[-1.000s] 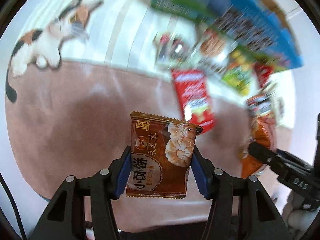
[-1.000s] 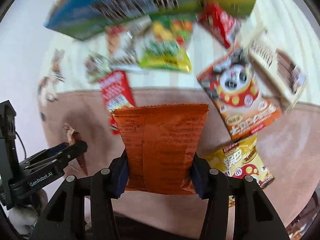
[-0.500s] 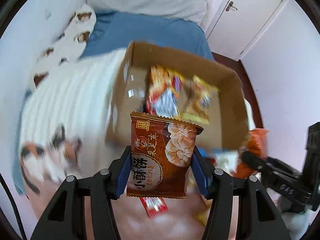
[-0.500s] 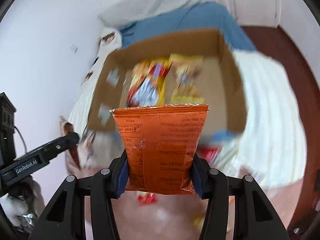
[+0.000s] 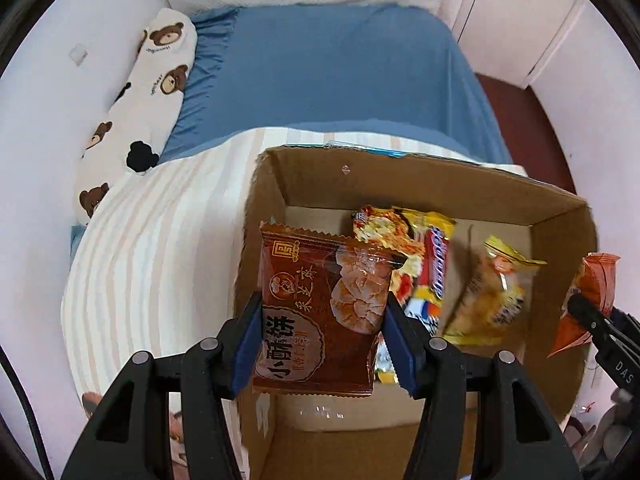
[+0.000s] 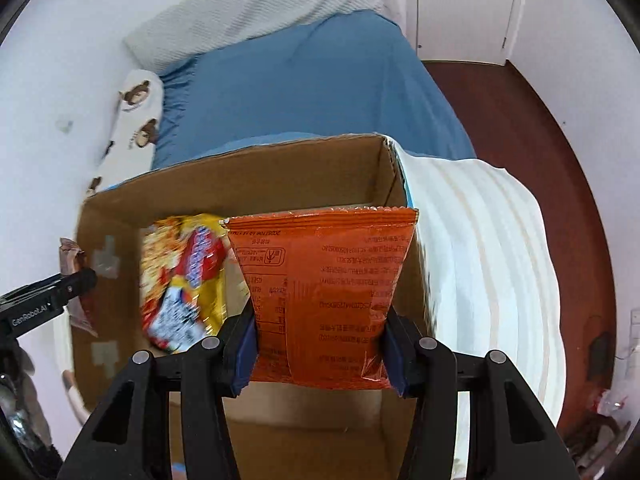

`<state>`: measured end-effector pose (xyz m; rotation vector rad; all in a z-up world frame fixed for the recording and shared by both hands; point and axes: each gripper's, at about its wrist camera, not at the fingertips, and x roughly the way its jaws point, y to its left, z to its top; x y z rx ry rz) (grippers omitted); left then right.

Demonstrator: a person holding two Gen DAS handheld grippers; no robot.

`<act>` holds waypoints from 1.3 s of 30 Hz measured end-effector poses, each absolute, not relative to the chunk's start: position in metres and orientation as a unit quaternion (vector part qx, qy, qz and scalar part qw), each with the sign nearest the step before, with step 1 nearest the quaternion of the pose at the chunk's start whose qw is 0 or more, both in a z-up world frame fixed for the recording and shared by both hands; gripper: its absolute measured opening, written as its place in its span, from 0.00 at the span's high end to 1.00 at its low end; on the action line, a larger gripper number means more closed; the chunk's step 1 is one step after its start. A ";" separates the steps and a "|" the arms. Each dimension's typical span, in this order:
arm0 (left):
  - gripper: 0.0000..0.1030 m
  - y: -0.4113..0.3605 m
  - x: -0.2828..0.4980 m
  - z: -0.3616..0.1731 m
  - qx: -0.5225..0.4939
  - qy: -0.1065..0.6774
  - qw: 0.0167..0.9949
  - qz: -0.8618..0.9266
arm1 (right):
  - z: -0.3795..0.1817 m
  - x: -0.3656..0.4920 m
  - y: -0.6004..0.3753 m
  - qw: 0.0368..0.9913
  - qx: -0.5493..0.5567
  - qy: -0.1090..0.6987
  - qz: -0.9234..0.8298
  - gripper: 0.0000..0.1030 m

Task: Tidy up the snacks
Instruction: 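Carry both packets into the box and release them, then grasp the red spicy strip packet with left tool while right tool grasps panda-print bag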

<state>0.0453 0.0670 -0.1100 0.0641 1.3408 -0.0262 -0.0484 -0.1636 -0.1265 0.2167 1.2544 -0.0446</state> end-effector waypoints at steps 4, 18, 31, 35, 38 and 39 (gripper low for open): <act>0.24 0.067 0.065 -0.126 0.021 0.637 0.770 -0.016 | -0.137 -0.037 -0.162 0.804 0.091 0.586 -0.025 0.08; 0.21 0.057 0.032 -0.117 0.007 0.603 0.797 -0.035 | -0.135 -0.054 -0.149 0.814 0.077 0.575 -0.020 0.05; 0.21 0.052 -0.055 -0.085 -0.001 0.552 0.833 -0.038 | -0.101 -0.127 -0.121 0.846 0.065 0.529 -0.009 0.04; 0.21 0.052 -0.078 -0.073 -0.005 0.536 0.843 -0.040 | -0.086 -0.149 -0.115 0.856 0.067 0.513 -0.005 0.04; 0.21 0.052 -0.097 -0.063 -0.005 0.524 0.851 -0.039 | -0.075 -0.167 -0.112 0.865 0.065 0.497 -0.005 0.04; 0.21 0.052 -0.102 -0.061 -0.004 0.522 0.852 -0.039 | -0.069 -0.175 -0.111 0.870 0.061 0.489 -0.006 0.04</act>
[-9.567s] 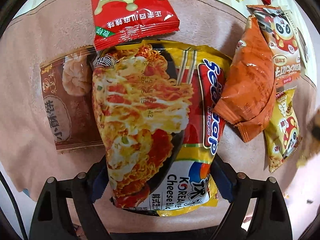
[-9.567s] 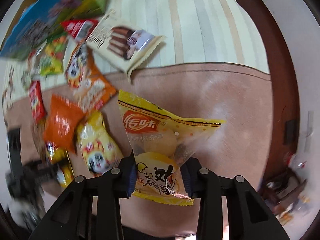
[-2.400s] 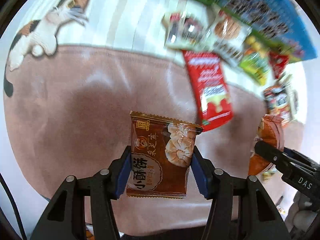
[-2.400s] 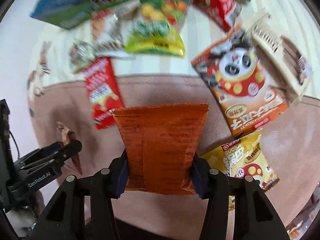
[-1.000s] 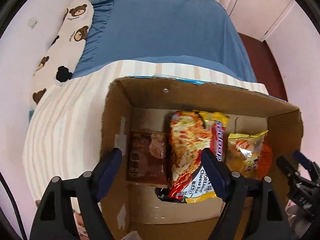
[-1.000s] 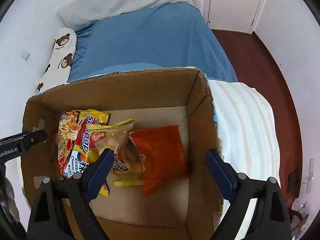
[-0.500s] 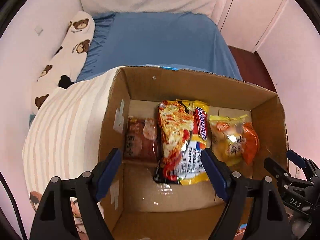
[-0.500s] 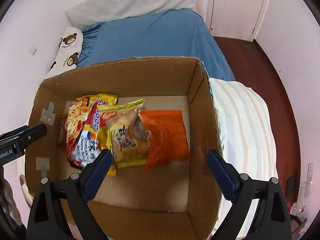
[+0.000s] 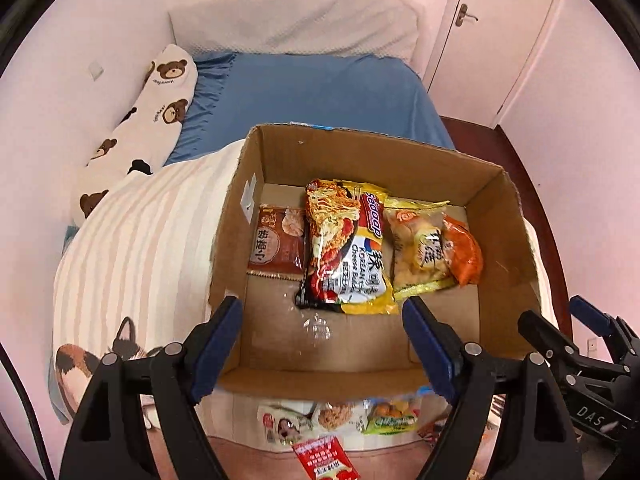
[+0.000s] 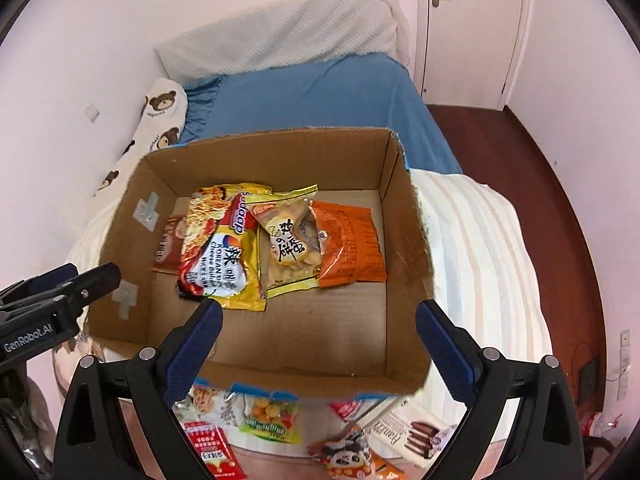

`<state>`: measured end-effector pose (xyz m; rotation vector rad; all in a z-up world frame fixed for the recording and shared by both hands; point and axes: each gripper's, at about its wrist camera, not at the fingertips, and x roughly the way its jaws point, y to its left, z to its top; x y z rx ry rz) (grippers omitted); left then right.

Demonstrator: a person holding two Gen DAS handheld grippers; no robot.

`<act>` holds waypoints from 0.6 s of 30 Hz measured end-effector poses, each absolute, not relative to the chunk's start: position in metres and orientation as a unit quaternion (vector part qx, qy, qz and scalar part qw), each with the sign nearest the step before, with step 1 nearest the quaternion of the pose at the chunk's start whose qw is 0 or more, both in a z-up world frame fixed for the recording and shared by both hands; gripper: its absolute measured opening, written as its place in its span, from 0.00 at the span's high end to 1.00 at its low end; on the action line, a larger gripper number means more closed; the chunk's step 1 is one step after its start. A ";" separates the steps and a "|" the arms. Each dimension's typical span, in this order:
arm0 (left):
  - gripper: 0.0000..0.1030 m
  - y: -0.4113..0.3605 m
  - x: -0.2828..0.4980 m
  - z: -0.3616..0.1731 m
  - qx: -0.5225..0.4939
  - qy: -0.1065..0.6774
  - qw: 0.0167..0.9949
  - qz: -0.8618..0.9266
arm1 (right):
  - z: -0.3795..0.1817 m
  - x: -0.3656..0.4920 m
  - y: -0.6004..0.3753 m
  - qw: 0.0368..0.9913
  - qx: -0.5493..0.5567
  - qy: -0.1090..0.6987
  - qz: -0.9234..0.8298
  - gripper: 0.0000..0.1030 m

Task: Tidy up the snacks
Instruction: 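Grasp the red spicy strip packet with left tool while right tool grasps panda-print bag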

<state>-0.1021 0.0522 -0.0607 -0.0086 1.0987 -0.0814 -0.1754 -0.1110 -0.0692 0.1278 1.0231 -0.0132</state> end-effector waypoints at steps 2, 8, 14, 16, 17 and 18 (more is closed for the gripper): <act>0.21 0.052 -0.113 -0.054 -0.003 0.516 0.855 -0.040 | -0.063 -0.187 -0.110 0.875 0.063 0.481 -0.005 0.04; 0.21 0.051 -0.150 -0.043 -0.006 0.511 0.858 -0.047 | -0.056 -0.223 -0.116 0.869 0.090 0.486 0.015 0.04; 0.21 0.054 -0.189 -0.078 0.003 0.546 0.837 -0.035 | -0.103 -0.250 -0.128 0.828 0.096 0.551 0.026 0.04; 0.21 0.058 -0.197 -0.105 0.003 0.572 0.820 -0.021 | -0.133 -0.257 -0.131 0.808 0.085 0.582 0.026 0.04; 0.21 0.059 -0.200 -0.117 0.000 0.585 0.811 -0.016 | -0.149 -0.259 -0.132 0.798 0.080 0.596 0.027 0.04; 0.21 0.063 -0.202 -0.133 -0.010 0.602 0.798 -0.012 | -0.161 -0.261 -0.133 0.791 0.074 0.607 0.030 0.04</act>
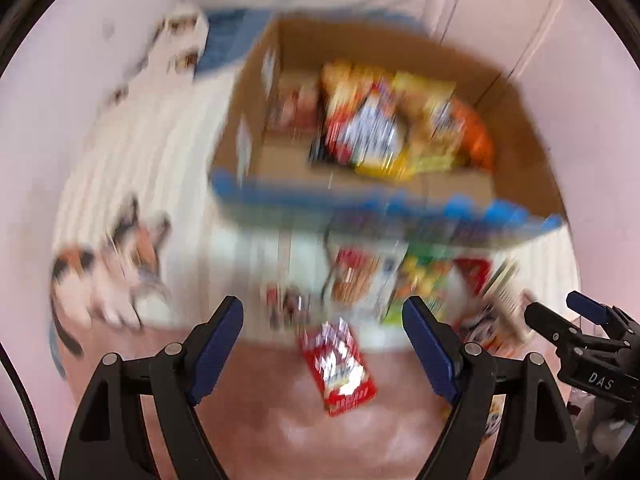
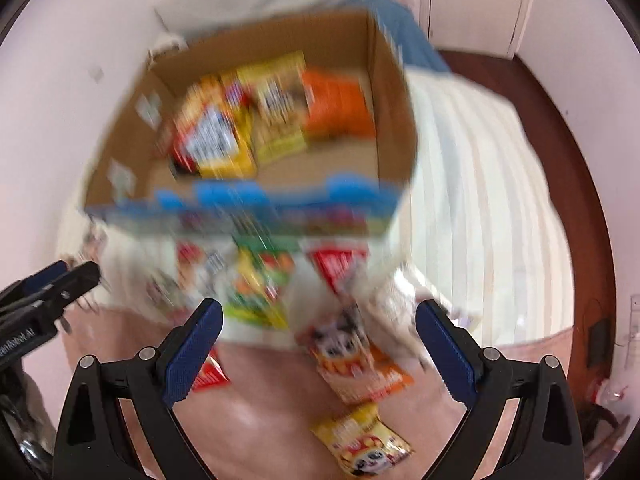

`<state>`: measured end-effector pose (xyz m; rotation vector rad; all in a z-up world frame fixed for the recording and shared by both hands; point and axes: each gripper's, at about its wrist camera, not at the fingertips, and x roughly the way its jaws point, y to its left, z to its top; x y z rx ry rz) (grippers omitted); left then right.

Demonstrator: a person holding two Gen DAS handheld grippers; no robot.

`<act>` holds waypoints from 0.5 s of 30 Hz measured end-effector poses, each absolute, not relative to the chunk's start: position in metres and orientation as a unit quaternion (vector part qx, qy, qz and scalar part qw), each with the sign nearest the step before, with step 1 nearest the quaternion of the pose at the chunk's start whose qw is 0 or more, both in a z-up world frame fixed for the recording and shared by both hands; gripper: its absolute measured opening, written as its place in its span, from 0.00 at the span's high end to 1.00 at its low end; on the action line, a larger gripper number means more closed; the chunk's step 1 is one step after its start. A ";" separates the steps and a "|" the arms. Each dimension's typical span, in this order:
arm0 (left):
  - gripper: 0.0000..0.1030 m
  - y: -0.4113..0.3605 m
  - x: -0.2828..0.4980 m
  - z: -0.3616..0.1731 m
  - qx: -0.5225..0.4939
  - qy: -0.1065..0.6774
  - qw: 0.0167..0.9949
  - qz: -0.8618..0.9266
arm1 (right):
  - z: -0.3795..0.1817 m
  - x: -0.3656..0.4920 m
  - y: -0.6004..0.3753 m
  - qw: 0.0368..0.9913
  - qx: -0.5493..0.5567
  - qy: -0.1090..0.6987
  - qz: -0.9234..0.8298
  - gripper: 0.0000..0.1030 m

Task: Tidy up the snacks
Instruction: 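Grasp the red spicy strip packet with left tool while right tool grasps panda-print bag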

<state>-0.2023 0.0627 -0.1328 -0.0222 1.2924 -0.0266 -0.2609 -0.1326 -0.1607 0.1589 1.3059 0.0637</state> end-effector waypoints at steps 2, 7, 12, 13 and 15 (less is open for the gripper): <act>0.21 0.068 -0.208 -0.162 -0.025 0.623 0.781 -0.002 | -0.187 -0.264 -0.131 0.777 0.046 0.627 0.032 0.04; 0.21 0.063 -0.215 -0.233 -0.026 0.678 0.735 0.006 | -0.236 -0.265 -0.117 0.748 -0.029 0.661 0.043 0.04; 0.21 0.052 -0.221 -0.275 -0.051 0.719 0.693 0.000 | -0.265 -0.268 -0.107 0.733 -0.075 0.675 0.043 0.04; 0.21 0.050 -0.222 -0.277 -0.050 0.719 0.693 -0.001 | -0.267 -0.269 -0.106 0.734 -0.074 0.674 0.041 0.05; 0.21 0.049 -0.223 -0.279 -0.051 0.718 0.694 0.003 | -0.268 -0.272 -0.106 0.730 -0.052 0.680 0.043 0.18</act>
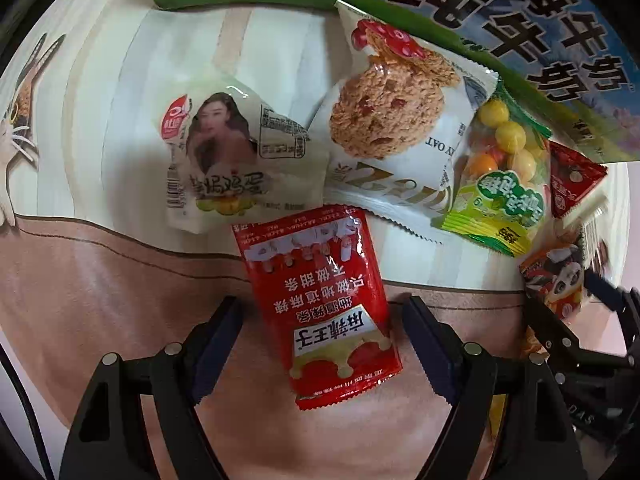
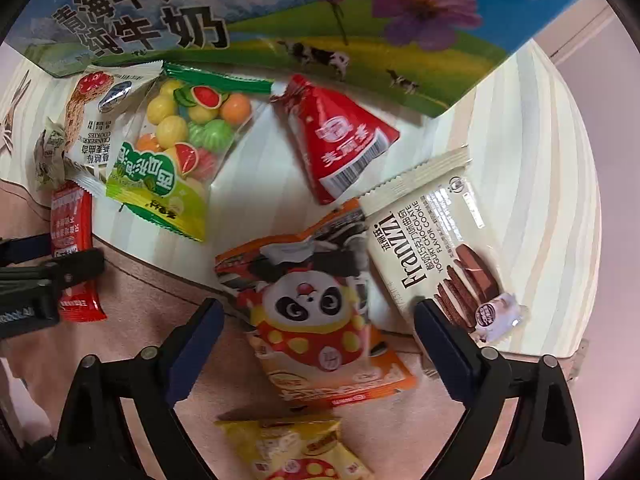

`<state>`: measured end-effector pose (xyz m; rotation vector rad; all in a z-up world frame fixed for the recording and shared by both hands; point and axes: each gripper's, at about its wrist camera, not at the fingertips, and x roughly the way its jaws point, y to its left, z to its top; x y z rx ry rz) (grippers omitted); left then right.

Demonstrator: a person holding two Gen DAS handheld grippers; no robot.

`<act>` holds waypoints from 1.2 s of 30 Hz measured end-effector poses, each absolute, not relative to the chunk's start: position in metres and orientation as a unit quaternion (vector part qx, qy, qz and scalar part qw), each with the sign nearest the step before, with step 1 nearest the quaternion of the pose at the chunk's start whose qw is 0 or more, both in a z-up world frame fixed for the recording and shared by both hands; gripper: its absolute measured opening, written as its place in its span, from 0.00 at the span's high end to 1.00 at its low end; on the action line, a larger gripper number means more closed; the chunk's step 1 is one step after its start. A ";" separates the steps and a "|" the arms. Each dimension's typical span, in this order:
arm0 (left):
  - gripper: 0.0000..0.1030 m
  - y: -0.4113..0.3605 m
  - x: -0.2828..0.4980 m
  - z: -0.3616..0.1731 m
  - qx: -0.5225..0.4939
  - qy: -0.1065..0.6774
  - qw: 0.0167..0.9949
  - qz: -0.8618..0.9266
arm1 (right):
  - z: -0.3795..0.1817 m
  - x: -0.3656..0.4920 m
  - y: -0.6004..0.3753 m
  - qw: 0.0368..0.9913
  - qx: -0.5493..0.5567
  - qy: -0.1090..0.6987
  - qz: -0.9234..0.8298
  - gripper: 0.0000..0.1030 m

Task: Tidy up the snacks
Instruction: 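Grasp the red spicy strip packet with left tool while right tool grasps panda-print bag, then lift both packets and carry them over the cardboard box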

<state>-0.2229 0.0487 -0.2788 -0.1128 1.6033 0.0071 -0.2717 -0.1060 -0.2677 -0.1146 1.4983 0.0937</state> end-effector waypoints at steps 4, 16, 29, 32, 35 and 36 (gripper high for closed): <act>0.26 0.049 -0.225 -0.276 -0.061 0.711 0.701 0.003 | -0.281 -0.278 -0.108 0.709 0.004 0.704 0.044 0.32; 0.46 0.072 -0.273 -0.275 0.025 0.701 0.712 -0.027 | -0.289 -0.294 -0.125 0.672 0.166 0.719 0.059 0.30; 0.49 0.114 -0.271 -0.284 -0.081 0.709 0.701 -0.004 | -0.293 -0.324 -0.069 0.710 0.113 0.695 0.014 0.36; 0.51 0.110 -0.283 -0.276 -0.071 0.707 0.703 -0.007 | -0.286 -0.330 -0.063 0.705 0.120 0.698 0.024 0.39; 0.51 0.108 -0.298 -0.269 -0.072 0.712 0.698 -0.014 | -0.277 -0.332 -0.067 0.698 0.133 0.703 0.037 0.41; 0.52 0.107 -0.301 -0.268 -0.073 0.713 0.697 -0.016 | -0.276 -0.336 -0.066 0.696 0.139 0.703 0.041 0.42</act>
